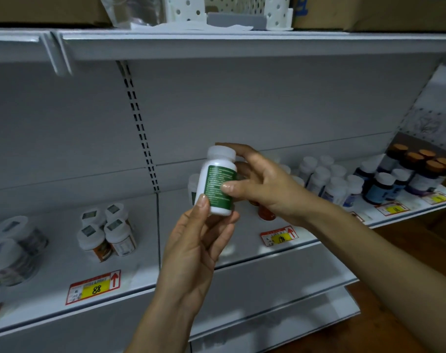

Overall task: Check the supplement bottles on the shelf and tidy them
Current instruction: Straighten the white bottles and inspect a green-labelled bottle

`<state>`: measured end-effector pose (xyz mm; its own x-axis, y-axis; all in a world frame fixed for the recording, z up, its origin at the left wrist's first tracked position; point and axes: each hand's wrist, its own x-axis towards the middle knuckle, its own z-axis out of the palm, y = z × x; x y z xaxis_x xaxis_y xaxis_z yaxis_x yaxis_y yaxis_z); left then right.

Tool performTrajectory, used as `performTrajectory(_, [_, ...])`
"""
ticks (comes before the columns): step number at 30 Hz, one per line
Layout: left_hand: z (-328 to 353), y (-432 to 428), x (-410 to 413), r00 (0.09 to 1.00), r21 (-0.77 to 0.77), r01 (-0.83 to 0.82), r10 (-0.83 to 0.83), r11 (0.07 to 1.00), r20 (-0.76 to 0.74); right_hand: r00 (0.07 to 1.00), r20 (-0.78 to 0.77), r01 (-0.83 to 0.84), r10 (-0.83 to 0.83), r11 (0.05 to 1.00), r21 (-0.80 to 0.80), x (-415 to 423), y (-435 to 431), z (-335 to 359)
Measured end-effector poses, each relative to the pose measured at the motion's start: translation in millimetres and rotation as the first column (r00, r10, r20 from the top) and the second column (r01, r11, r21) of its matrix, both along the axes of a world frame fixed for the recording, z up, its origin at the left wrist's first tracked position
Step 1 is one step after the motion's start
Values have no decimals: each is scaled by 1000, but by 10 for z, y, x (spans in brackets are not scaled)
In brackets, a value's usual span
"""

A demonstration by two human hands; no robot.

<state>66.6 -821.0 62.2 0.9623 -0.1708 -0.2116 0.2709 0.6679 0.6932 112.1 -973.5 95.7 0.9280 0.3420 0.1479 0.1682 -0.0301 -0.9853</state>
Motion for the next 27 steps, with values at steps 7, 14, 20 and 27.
performTrajectory(7, [49,2,-22,999,-37,42,-43,998,-13,998,-16,-64,63,994,-87,-1,-8,-18])
performTrajectory(14, [20,55,-10,997,-86,63,-66,994,-27,998,9,-56,58,988,-143,-10,18,-31])
performTrajectory(20, [-125,99,38,993,50,-91,87,995,81,999,36,-4,5,999,-35,63,-8,-32])
performTrajectory(27, [-136,143,112,979,31,145,-139,989,-150,988,79,138,-135,990,-40,146,5,-34])
